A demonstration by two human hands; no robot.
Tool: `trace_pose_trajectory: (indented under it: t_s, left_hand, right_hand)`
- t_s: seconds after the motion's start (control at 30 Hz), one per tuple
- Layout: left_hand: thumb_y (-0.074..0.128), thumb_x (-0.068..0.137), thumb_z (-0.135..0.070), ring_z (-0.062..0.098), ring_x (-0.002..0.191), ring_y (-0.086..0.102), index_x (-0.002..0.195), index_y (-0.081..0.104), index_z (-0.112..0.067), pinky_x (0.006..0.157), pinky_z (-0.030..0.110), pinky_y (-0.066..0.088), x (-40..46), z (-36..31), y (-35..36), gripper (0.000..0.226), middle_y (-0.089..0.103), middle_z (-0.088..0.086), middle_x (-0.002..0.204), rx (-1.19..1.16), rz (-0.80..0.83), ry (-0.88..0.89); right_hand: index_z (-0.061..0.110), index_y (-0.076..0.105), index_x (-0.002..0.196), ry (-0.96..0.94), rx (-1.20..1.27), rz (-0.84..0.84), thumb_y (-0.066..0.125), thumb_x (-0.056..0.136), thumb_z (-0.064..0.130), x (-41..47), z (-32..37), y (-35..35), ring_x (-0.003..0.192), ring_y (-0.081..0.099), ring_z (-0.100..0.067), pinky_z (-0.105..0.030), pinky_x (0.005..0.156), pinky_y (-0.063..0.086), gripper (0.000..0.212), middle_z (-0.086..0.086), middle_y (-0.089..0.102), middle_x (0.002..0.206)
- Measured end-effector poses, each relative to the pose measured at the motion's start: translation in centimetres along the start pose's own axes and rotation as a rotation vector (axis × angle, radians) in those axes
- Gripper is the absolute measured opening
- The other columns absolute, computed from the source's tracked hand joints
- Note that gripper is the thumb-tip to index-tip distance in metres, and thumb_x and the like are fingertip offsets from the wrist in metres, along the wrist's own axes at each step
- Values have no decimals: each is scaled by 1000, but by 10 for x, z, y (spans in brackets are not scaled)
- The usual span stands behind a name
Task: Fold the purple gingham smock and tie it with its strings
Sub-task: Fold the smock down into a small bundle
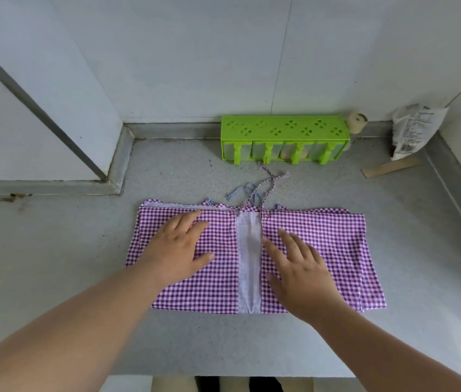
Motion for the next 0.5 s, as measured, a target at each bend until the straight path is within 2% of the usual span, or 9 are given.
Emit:
trace_pose_trajectory:
  t_s: [0.07,0.13,0.23,0.3,0.37,0.43,0.5]
  left_hand:
    - [39,91,-81,26,158,15,162,25,-30,130,46,16,-18,21,7,89,9,0,173,-15,19,-77]
    - [43,90,-82,26,158,12,162,23,-32,130,46,16,-39,46,18,89,8,0,172,-69,37,-177]
    - [46,86,-84,28,156,19,162,20,-33,127,48,25,-66,83,30,96,11,0,171,-201,22,-372]
    - [52,79,-87,30,150,30,161,19,-33,123,50,34,-86,108,43,104,22,3,166,-315,29,-537]
    - [57,70,-91,30,142,42,158,26,-32,116,52,42,-105,125,57,110,37,3,156,-484,42,-663]
    - [64,68,-89,27,134,52,149,37,-30,110,51,49,-116,130,71,104,46,0,147,-674,68,-709]
    - [72,77,-75,24,126,58,141,44,-27,102,46,55,-122,129,79,85,51,-5,137,-877,46,-722]
  right_hand:
    - [43,-10,162,-98,-2,45,33,103,63,10,37,1,160,-2,-29,-54,124,19,75,-3,-9,174]
    - [46,-11,160,-138,-21,111,37,100,68,19,64,10,160,0,-34,-58,122,25,80,-3,-11,174]
    - [44,-11,160,-95,-81,233,39,98,72,28,72,29,158,-7,-40,-63,123,22,85,-3,-17,172]
    - [43,-15,160,-62,-121,277,37,97,74,31,72,37,158,-11,-41,-64,124,19,87,-3,-22,171]
    - [43,-16,159,-44,-129,290,37,95,75,33,72,39,157,-11,-42,-65,123,19,89,-3,-22,171]
    - [43,-16,159,-40,-131,300,37,94,77,34,74,38,158,-10,-42,-65,123,20,90,-2,-21,172]
    - [43,-16,159,-43,-137,302,38,94,77,35,76,37,158,-9,-41,-65,123,22,91,-2,-19,172]
Point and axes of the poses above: each hand's wrist, its own x-axis towards the middle knuckle, its own y-axis out of the palm, z = x × y, the point moved 10 cm from there along x, towards the middle knuckle
